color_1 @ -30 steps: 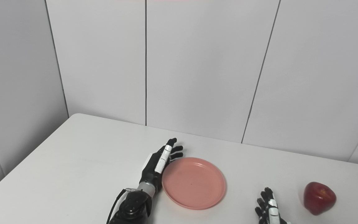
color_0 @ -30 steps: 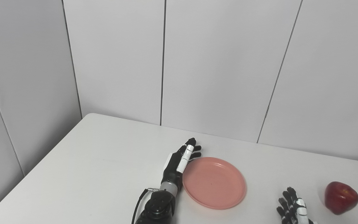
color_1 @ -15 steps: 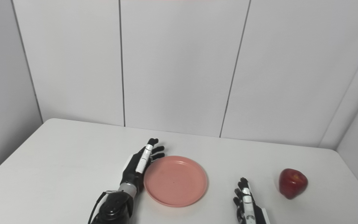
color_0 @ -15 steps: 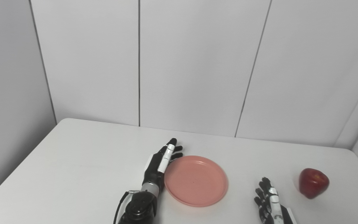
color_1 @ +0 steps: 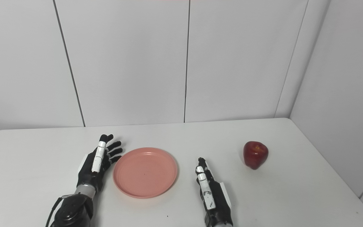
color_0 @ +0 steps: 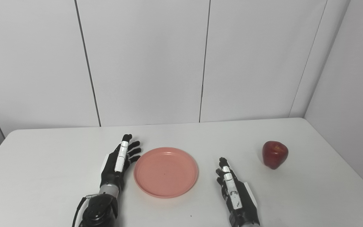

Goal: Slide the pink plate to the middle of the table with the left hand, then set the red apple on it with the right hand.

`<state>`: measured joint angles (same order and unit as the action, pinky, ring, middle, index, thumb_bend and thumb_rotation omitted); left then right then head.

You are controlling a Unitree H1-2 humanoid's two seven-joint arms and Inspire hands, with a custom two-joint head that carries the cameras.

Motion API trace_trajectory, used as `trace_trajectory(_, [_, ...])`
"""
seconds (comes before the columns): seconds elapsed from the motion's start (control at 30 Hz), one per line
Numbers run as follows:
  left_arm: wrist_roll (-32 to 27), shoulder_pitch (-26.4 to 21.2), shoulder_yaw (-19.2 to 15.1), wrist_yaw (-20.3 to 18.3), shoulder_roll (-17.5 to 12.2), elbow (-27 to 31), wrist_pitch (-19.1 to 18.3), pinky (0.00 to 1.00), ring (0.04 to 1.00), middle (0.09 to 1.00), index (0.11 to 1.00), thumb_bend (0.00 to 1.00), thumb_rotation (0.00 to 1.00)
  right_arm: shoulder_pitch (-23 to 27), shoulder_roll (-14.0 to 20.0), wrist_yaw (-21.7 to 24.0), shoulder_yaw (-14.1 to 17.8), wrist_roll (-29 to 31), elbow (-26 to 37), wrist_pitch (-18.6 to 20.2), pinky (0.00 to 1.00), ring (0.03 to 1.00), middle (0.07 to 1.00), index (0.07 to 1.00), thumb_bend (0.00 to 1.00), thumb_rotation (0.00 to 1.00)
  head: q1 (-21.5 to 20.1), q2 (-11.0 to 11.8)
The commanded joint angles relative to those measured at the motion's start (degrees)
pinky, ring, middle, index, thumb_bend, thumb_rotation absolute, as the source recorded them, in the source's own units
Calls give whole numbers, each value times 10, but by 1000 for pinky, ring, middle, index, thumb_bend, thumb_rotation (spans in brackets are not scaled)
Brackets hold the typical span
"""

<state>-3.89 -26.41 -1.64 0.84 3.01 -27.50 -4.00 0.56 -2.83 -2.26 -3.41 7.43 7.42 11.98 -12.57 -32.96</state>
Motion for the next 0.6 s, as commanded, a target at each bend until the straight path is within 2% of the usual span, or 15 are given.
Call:
trace_trajectory(0.0, [-4,-6,-3,-1,-1,8,-16,759,791,811,863,778,906,8,-17,13,-18,1,0,36,995,985,1000,965,846,907,-1,-1])
trace_trajectory(0.3, [-43,-11,-27,-19,-4,-6,-27,811,811,818,873,807,858,14,-24,10,-20,-9,-10,31,993,988,1000,968,842,912,-36,2])
trace_trajectory(0.57, [-57,-13,-35,-40,-14,-21,-19,821,824,847,896,790,873,17,-31,12,-24,-22,-26,16,998,991,1000,981,804,928,-62,13])
